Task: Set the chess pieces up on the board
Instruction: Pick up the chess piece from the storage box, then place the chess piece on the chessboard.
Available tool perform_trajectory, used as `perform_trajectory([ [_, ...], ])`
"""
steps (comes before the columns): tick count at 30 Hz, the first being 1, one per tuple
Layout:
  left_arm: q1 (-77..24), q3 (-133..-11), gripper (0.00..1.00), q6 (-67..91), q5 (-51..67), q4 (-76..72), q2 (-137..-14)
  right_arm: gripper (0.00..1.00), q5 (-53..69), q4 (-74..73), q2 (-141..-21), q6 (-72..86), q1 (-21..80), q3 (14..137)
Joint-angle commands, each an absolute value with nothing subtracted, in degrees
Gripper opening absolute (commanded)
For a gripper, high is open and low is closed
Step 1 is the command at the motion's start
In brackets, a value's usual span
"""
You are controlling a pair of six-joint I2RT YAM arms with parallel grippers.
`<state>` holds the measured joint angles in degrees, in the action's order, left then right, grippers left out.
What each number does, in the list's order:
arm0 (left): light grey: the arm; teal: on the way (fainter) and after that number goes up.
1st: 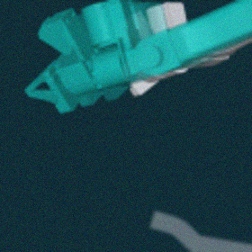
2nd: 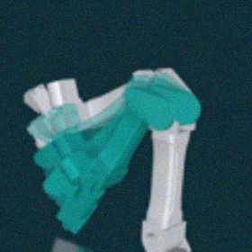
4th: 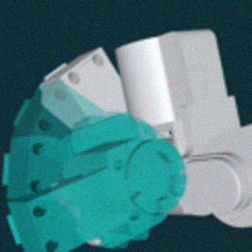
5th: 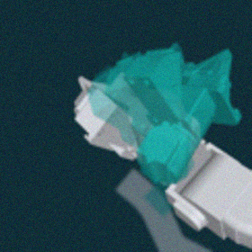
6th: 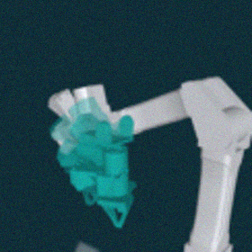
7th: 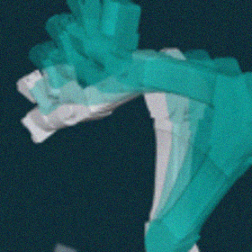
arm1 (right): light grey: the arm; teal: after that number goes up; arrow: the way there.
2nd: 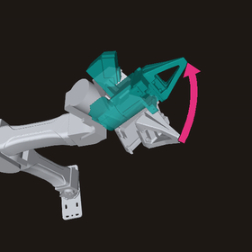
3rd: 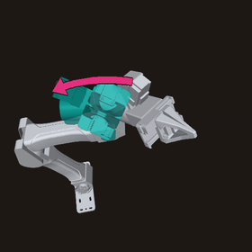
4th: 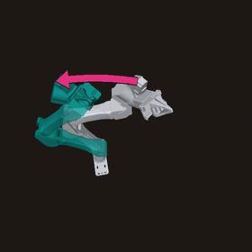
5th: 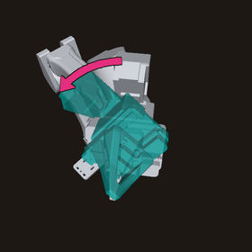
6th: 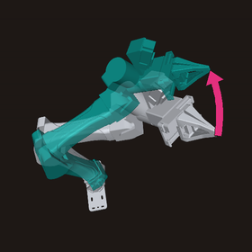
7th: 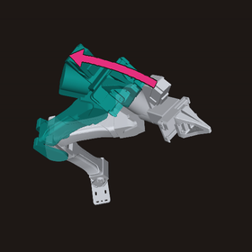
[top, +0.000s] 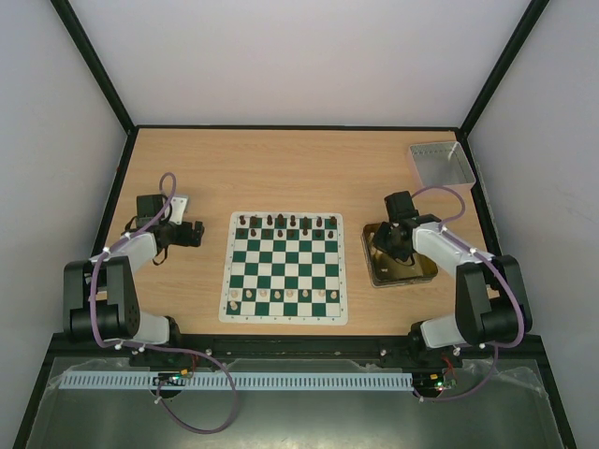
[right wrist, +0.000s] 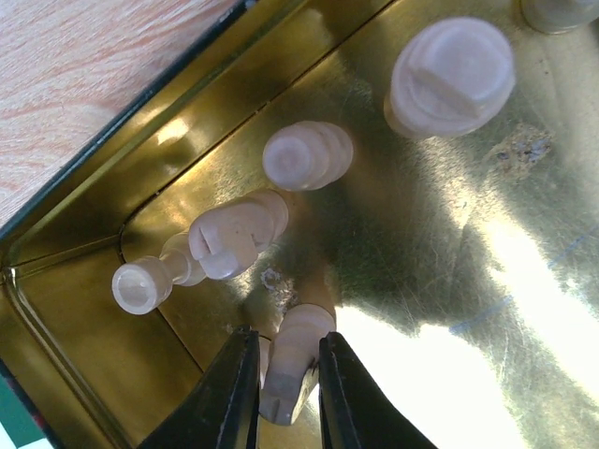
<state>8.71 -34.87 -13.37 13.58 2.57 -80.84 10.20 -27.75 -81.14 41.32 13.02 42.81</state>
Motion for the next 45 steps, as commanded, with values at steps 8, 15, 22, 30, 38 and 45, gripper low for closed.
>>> perform_trajectory([
  [8, 8.8, -36.4, 0.99, -14.1, 15.3, 4.1, -81.6, 0.05, 7.7, -30.3, -79.8, 41.0, 12.8, 42.8],
  [15, 8.9, -36.4, 0.99, -14.1, 15.4, 4.1, -81.7, 0.02, 5.0, -32.8, -77.7, 41.0, 13.0, 43.5],
  [22, 8.8, -36.4, 0.99, -14.1, 15.5, 4.1, -81.7, 0.02, -3.6, -39.1, -73.3, 41.7, 17.9, 47.1],
  [30, 8.8, -36.4, 0.99, -14.0, 15.3, 4.0, -81.7, 0.02, -9.4, -49.4, -71.2, 49.2, 36.3, 59.4],
  [38, 8.9, -36.3, 0.99, -13.8, 15.1, 3.9, -81.5, 0.02, -11.4, -52.5, -80.7, 61.5, 61.8, 70.7],
  [45, 8.9, -36.1, 1.00, -13.2, 14.1, 3.4, -81.3, 0.02, -6.7, -50.9, -95.6, 64.9, 74.9, 80.1],
])
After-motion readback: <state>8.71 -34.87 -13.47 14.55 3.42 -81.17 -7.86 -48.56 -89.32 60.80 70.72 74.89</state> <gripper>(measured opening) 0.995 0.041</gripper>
